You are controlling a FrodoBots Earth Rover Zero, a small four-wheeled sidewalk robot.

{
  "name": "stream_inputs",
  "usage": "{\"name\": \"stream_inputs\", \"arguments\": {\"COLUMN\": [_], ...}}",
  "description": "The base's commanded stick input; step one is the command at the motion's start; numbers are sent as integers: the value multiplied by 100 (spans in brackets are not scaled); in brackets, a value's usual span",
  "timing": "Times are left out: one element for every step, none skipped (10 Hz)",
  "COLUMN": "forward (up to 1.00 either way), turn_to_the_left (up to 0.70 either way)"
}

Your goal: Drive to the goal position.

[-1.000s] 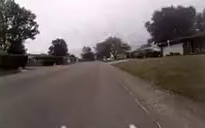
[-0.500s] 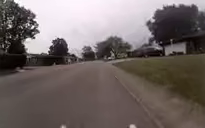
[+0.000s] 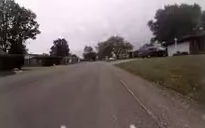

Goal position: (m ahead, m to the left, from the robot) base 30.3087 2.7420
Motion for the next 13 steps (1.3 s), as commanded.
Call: {"name": "stream_inputs", "arguments": {"forward": [100, 100, 100, 100, 100, 100, 100, 100, 100, 100, 100, 100, 100], "turn_to_the_left": [-24, -31, -14, 0, 0, 0, 0, 0, 0, 10, 25, 35, 17]}}
